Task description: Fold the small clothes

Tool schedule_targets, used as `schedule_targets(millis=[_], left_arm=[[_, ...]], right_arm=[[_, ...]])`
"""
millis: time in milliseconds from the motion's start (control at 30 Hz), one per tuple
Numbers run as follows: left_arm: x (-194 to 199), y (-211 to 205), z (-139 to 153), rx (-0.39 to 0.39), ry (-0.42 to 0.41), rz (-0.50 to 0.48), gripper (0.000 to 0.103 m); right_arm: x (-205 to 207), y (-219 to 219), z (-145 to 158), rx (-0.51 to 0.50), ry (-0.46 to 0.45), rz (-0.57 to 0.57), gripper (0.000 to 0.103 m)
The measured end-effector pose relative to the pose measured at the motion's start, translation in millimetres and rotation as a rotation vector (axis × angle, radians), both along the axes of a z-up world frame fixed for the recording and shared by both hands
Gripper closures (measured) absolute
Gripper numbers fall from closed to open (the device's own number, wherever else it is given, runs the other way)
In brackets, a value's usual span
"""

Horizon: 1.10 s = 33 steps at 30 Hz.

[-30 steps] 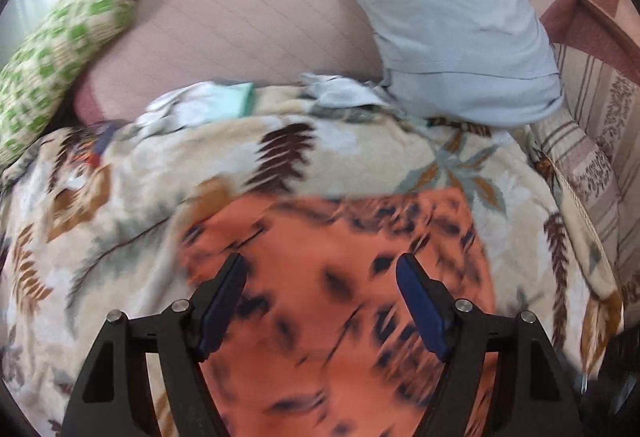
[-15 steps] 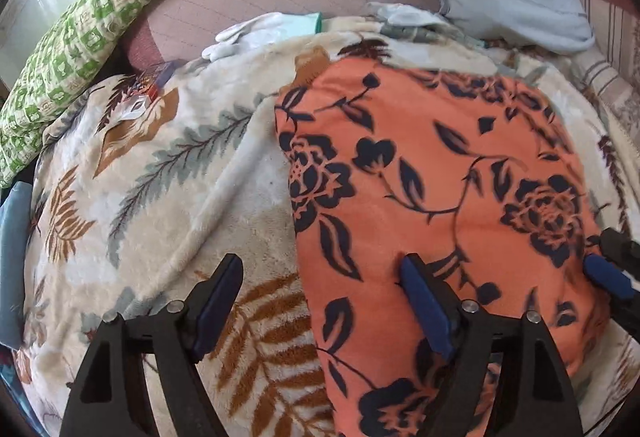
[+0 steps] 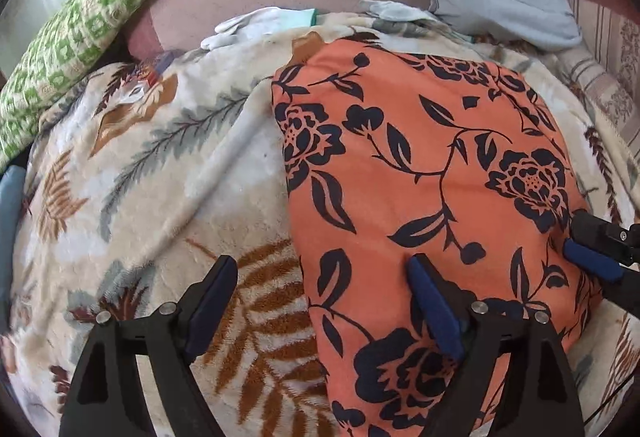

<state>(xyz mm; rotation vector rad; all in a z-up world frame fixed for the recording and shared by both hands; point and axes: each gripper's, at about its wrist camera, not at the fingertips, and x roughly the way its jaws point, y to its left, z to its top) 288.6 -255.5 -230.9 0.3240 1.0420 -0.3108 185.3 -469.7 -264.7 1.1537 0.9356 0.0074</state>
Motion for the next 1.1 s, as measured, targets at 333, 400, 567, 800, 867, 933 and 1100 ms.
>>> schedule_targets(millis=[333, 400, 567, 800, 867, 933, 1100], left_arm=[[-45, 36, 47, -0.101, -0.039, 0.023, 0.015], [-59, 47, 55, -0.128, -0.050, 0.027, 0.015], [-88, 71, 84, -0.117, -0.123, 0.051, 0.015], [-137, 105, 139, -0.097, -0.245, 0.044, 0.015], [-153, 116, 153, -0.114, -0.286, 0.046, 0.015], [-167, 126, 165, -0.138, -0.322, 0.058, 0.015], [-176, 140, 179, -0.219, -0.426, 0.116, 0.006]], right_arm=[[2, 10, 37, -0.102, -0.090, 0.015, 0.068], [-2, 11, 48, -0.134, -0.114, 0.003, 0.068], [-8, 23, 79, -0.243, -0.174, -0.003, 0.068], [-32, 54, 103, -0.347, -0.204, -0.011, 0.068], [-43, 69, 110, -0.375, -0.226, 0.010, 0.068], [-55, 86, 122, -0.432, -0.249, 0.043, 0.068], [-112, 110, 148, -0.527, -0.373, 0.053, 0.054]])
